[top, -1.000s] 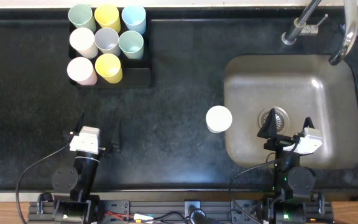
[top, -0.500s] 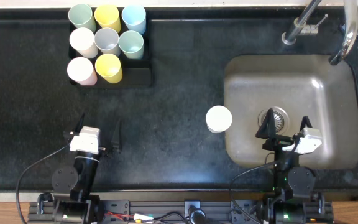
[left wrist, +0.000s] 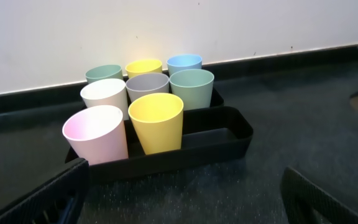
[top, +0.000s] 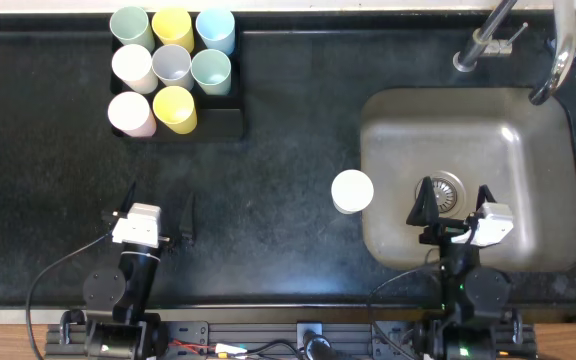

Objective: Store Cups

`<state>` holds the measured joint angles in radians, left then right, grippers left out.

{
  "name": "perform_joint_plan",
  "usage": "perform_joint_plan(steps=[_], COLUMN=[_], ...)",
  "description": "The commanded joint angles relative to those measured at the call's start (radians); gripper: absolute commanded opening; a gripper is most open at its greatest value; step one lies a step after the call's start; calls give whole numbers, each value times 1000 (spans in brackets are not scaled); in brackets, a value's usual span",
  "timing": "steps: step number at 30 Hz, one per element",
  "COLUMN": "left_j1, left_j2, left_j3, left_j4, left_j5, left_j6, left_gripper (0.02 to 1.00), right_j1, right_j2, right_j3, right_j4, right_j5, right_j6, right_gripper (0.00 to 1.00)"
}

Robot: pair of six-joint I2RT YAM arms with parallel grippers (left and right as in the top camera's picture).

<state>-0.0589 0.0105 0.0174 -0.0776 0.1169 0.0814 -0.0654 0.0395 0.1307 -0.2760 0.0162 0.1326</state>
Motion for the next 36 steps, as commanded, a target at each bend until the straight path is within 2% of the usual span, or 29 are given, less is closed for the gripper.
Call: perform_joint_plan(steps=[1, 6, 8, 10, 13, 18, 20, 24, 29, 36], left_j1=[-2, -2, -2, -2, -2, -2, -2, -2, -2, -2], left_j2=[-8, -8, -8, -8, -8, -8, -8, -8, -8, -8], left_j3=[-10, -10, -10, -10, -10, -10, -10, -10, -10, -10], left_j4=[6, 6, 6, 6, 6, 6, 6, 6, 6, 6], left_j5=[11, 11, 11, 11, 11, 11, 11, 11, 11, 11], left_j6=[-6, -6, -6, -6, -6, -6, -6, -6, -6, -6], left_gripper=[998, 998, 998, 998, 998, 998, 998, 998, 998, 998], right_j1=[0, 3, 28, 72, 168, 331, 357, 360, 359, 359], right_j2=[150, 550, 713, 860, 1043, 1236, 1283, 1357, 1416, 1468], right_j3=[350, 748, 883, 988, 1085, 1112, 1112, 1112, 1112, 1112], right_j4=[-245, -650, -783, -907, -1053, -1094, -1088, -1058, -1032, -990], right_j5=[54, 197, 275, 320, 333, 330, 305, 134, -16, -72], right_j6=[-53, -126, -161, -167, -208, -249, -255, -324, -416, -430], right_gripper=[998, 998, 996, 996, 998, 998, 998, 998, 996, 998])
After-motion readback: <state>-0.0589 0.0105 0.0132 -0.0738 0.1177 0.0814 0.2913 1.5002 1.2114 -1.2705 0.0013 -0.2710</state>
